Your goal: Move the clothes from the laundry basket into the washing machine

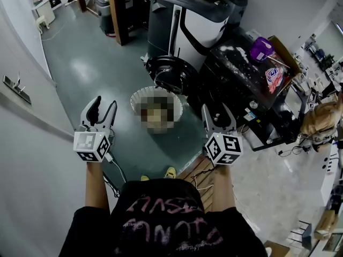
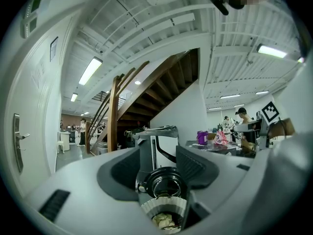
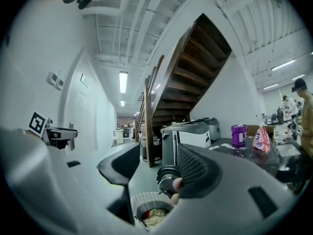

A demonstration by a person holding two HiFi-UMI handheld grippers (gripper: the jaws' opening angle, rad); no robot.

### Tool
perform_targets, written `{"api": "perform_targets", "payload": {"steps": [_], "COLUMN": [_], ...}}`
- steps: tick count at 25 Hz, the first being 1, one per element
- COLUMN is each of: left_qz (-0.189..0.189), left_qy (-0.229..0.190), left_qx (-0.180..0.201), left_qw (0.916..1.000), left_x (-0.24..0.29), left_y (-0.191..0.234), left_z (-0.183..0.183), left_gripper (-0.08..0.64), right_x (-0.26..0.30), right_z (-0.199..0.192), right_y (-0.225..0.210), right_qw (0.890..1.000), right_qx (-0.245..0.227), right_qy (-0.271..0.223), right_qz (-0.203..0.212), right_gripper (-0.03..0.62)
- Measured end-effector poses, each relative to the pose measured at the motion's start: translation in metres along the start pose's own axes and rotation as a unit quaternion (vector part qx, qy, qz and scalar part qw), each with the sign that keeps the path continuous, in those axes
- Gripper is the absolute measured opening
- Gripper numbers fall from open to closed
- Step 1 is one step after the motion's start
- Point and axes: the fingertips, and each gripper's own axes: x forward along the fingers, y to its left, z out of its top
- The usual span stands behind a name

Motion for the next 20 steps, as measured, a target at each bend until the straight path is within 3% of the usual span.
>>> {"api": "perform_targets", "payload": {"steps": [20], "left_qz": [-0.025], "left_qy": [0.006], "left_qx": [-0.009], "left_qw": [0.9996], "left_x": [-0.020], "left_y": [0.014], "left_z": [-0.015], "left_gripper": [0.245], "right_x": [-0.011], "right_z": [-0.012], "right_y": [0.032], "right_qw": [1.000], "right_qx": [0.002], "right_qy": [0.004], "right_qz": [-0.004], "right_gripper": [0.261]}}
